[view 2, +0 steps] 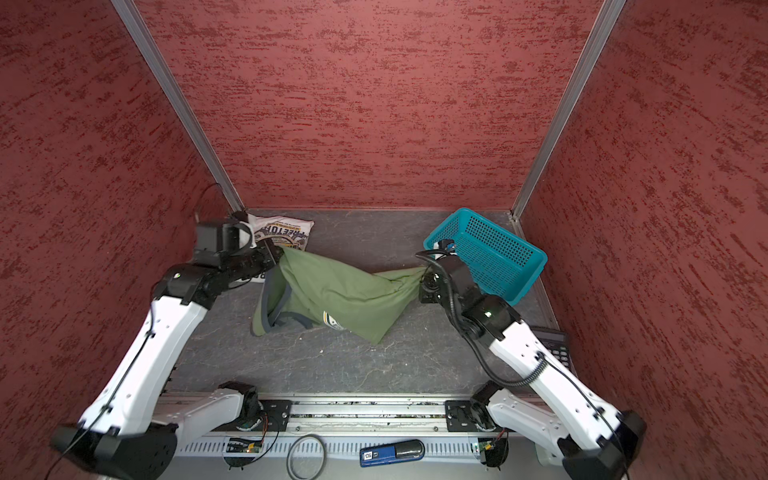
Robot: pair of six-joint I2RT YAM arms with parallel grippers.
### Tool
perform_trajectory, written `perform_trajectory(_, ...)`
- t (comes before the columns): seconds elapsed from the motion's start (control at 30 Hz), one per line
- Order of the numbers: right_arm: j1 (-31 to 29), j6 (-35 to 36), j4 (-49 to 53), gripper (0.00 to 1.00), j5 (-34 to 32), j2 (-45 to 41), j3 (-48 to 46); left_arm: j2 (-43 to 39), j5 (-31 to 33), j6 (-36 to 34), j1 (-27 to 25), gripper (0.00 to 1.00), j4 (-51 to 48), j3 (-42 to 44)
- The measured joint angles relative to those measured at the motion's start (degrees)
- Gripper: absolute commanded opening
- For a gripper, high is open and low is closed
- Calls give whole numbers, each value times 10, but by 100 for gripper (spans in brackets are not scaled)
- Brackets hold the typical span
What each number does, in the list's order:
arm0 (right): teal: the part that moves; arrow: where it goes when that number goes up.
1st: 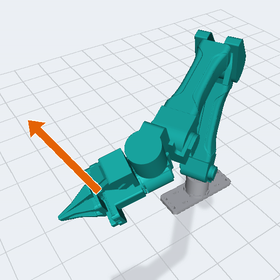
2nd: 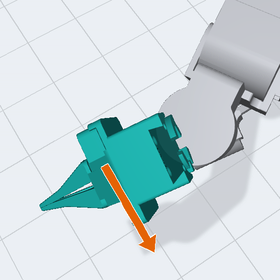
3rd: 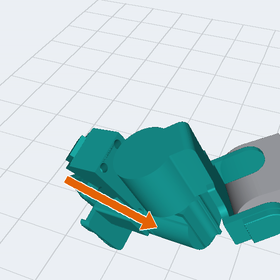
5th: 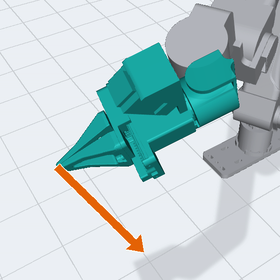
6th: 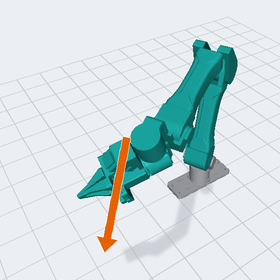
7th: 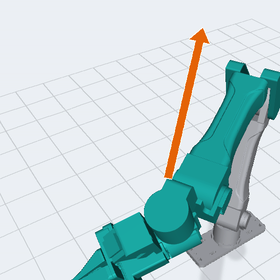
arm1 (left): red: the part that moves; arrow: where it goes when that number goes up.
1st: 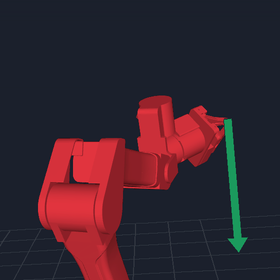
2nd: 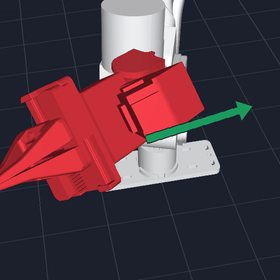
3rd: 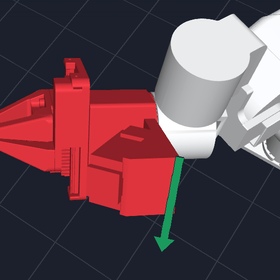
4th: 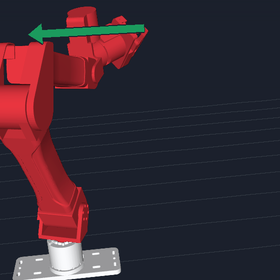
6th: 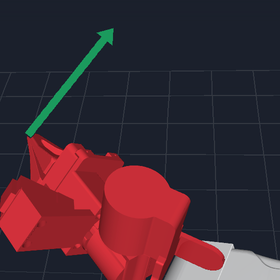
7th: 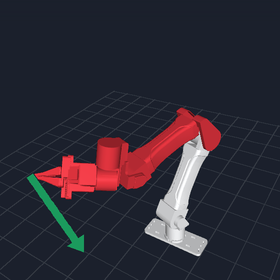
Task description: Fold and stack the tank tops
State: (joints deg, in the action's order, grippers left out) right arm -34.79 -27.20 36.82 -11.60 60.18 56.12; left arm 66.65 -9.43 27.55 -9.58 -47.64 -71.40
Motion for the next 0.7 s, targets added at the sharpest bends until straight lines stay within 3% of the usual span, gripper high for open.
perform_trajectory(0.03, 9, -2, -4, 55, 6, 30, -7, 23, -7, 0, 0, 0, -3, 8)
perform_trajectory(0.07, 21, -2, -8, 70, 14, 64, -11, 43, -14, 0, 0, 0, -7, 13)
perform_trajectory(0.1, 34, -2, -12, 73, 24, 98, -12, 63, -20, 1, 0, 0, -10, 14)
perform_trajectory(0.27, 42, 0, -10, 78, 35, 201, -12, 122, -36, 7, 0, 0, -3, 9)
perform_trajectory(0.5, -129, -38, -24, 66, 63, 114, -49, 135, -33, 11, -1, 0, 18, 11)
perform_trajectory(0.7, -235, -112, -69, 62, 100, 172, -85, 133, -28, 11, 4, 0, 23, 11)
